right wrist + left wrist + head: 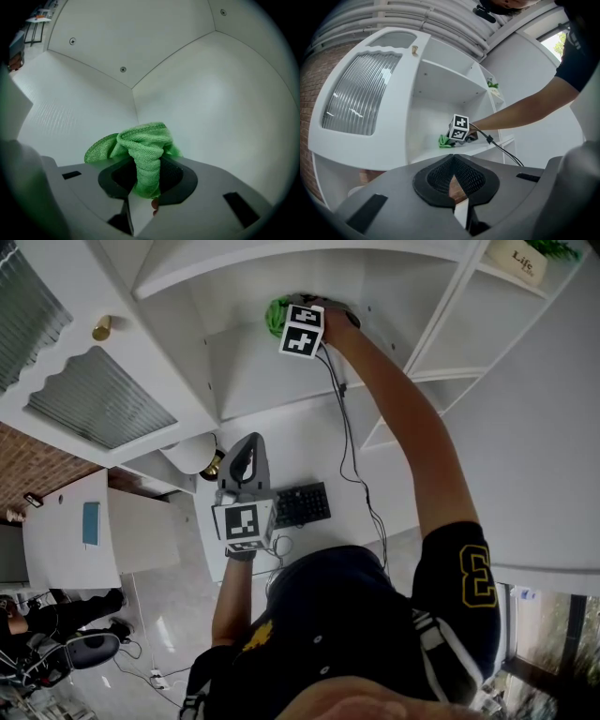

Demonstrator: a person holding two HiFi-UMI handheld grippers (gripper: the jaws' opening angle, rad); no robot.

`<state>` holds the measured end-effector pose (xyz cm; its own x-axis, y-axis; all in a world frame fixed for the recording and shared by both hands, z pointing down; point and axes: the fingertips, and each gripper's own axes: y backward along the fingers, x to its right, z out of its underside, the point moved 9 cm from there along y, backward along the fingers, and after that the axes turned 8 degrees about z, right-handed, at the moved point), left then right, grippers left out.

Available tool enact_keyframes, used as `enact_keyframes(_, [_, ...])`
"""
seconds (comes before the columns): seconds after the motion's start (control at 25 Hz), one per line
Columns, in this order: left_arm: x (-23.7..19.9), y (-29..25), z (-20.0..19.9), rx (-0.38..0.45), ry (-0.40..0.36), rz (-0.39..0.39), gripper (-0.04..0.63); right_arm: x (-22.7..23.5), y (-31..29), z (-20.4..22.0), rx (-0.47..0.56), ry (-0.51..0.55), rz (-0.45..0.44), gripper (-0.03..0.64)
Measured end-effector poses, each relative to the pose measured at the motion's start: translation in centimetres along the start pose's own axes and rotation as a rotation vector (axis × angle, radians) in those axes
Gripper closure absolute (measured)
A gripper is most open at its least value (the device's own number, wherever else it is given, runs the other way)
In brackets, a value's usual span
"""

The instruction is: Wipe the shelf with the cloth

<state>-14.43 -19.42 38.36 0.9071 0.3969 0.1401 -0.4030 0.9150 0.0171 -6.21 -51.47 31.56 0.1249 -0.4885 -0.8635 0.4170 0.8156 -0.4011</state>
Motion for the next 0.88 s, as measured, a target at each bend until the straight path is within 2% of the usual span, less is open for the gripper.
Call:
enact_keyframes(0.28, [-0.3,-0.7,0.1,0.021,0.021,0.028,0.577,0.6,0.4,2.2,-0.085,-0.038,0.031,0.518])
enact_keyframes(0.64, [0.4,-2.1,0.4,0.031,0.028,0.108,0.577,1.5,0.9,5.5,-0.214,-0.131,0.085,0.518])
enact_keyframes(0.88, [0.7,-3.2,0.5,0.039,0.032,0.147,0.577,2.5,0.7,6.6,-0.326,-0.359,0.138,0.518])
